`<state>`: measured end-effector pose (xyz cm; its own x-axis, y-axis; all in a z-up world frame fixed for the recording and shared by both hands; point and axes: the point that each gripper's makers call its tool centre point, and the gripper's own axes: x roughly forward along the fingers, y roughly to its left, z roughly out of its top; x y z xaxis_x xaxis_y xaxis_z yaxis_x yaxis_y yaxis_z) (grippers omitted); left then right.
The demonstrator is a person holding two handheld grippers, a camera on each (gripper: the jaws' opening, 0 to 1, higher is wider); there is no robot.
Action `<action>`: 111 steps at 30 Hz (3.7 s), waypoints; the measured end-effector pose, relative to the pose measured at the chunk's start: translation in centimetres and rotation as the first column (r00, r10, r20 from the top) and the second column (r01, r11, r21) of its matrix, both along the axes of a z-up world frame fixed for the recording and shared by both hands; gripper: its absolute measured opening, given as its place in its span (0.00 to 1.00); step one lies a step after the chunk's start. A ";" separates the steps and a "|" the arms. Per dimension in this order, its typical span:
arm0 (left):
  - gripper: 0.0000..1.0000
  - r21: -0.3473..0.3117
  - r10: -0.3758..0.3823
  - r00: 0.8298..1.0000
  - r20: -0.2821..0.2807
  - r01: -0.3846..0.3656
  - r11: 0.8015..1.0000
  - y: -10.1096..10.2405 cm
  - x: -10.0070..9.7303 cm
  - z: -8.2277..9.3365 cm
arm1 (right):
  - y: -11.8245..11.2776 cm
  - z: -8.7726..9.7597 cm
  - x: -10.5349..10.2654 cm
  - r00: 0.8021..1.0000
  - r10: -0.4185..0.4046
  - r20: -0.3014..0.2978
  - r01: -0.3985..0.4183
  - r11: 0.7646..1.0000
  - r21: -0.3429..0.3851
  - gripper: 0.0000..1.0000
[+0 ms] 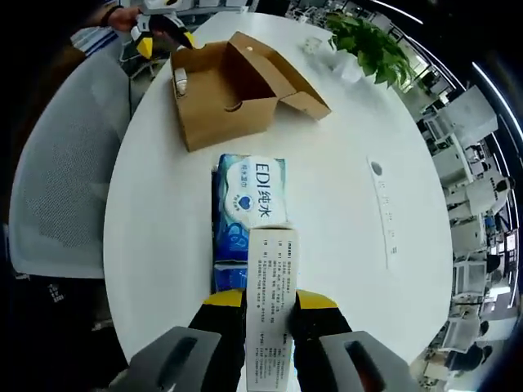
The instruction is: Operate the shoe box by opening the lid, removing the specified soft item, and placing it in the target area until the item is outside and the box remains undamaged.
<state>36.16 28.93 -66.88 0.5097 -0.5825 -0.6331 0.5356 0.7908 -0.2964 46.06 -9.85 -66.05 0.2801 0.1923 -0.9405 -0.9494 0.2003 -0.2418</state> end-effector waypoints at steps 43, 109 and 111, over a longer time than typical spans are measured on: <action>0.68 0.072 0.090 0.996 -0.029 -0.088 0.994 2.6 -0.6 0.3 | -4.2 -6.9 6.0 0.996 0.019 -0.086 -0.023 0.999 -0.047 0.17; 0.67 0.058 0.048 0.999 0.004 -0.048 0.997 2.0 -0.8 0.7 | -4.3 -3.5 6.0 0.992 -0.127 0.024 0.127 0.992 0.016 0.25; 0.67 0.047 0.055 0.998 0.009 -0.055 0.997 2.0 -0.8 0.8 | -3.8 -2.5 5.9 0.989 -0.142 0.050 0.141 0.989 0.037 0.25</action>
